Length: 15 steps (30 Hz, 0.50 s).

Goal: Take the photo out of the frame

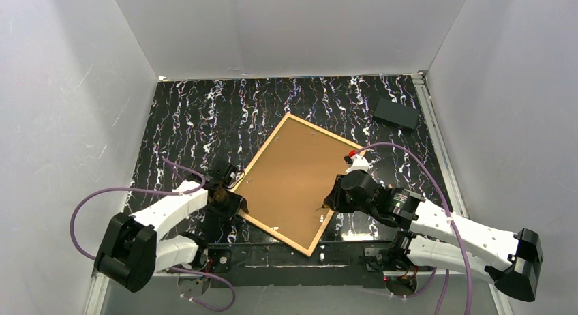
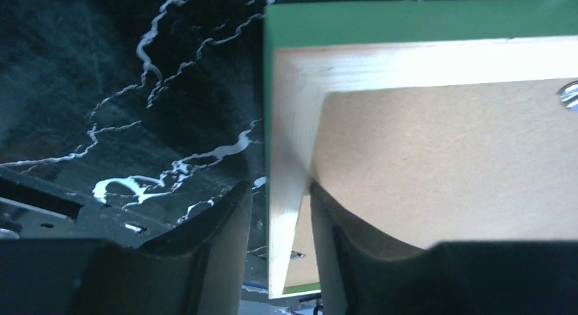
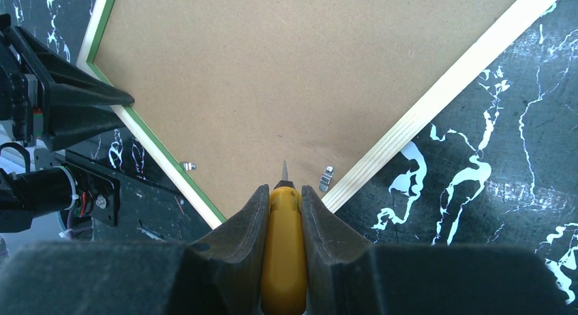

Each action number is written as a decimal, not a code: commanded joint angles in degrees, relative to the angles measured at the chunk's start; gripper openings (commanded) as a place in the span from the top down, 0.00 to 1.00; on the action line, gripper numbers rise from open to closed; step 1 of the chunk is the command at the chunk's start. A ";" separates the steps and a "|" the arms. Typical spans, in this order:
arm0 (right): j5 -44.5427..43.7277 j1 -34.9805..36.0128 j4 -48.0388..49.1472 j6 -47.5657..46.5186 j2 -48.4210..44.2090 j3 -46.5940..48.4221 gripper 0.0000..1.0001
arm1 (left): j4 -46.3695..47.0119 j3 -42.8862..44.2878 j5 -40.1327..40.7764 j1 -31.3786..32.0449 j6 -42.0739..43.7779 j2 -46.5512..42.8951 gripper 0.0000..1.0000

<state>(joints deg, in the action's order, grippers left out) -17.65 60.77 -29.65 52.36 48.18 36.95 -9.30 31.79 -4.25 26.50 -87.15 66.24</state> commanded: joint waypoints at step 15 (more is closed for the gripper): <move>-1.14 0.13 1.26 -0.62 1.05 0.76 0.99 | -11.85 20.39 8.61 -10.20 38.23 25.43 1.00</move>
<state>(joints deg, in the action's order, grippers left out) -17.72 60.77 -29.85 52.31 48.64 36.95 -13.43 44.53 -5.67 19.84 -69.49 83.90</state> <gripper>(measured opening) 0.269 0.142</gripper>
